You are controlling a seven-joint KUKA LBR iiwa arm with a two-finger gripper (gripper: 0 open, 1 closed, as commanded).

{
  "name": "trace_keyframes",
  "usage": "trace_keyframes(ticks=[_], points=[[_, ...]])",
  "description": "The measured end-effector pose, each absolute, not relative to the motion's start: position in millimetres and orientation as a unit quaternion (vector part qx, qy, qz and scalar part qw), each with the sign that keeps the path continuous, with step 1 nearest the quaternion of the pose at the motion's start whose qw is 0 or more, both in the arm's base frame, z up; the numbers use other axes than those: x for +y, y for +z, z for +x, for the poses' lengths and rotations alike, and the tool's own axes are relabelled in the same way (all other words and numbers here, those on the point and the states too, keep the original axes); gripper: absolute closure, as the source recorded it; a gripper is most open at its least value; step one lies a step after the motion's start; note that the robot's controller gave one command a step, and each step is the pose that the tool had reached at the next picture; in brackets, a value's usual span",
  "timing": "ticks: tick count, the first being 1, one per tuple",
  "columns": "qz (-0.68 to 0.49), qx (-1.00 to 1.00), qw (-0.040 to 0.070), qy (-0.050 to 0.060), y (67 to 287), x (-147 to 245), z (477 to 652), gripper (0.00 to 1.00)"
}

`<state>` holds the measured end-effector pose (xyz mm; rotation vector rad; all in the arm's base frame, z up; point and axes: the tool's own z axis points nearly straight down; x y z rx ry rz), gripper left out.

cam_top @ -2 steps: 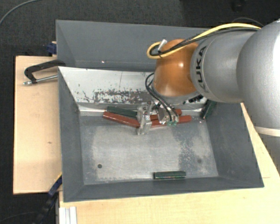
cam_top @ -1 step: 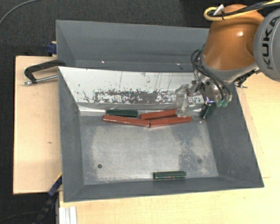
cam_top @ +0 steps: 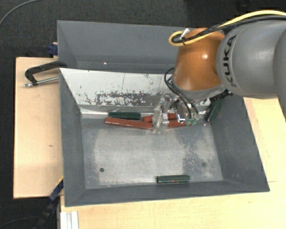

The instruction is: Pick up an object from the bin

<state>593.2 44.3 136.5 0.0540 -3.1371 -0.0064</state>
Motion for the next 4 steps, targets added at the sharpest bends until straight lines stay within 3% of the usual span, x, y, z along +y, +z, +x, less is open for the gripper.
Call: trace_keyframes(ticks=[1, 2, 3, 4], points=[[-0.049, -0.999, 0.0, -0.001, 121.2, 47.6, 595.4, 1.0], [-0.064, -0.998, 0.0, -0.001, 112.8, 73.7, 579.5, 1.0], [-0.065, -0.998, -0.001, -0.001, 113.2, 72.3, 580.1, 0.0], [-0.084, -0.996, -0.003, -0.002, 74.5, 126.2, 603.2, 0.0]])
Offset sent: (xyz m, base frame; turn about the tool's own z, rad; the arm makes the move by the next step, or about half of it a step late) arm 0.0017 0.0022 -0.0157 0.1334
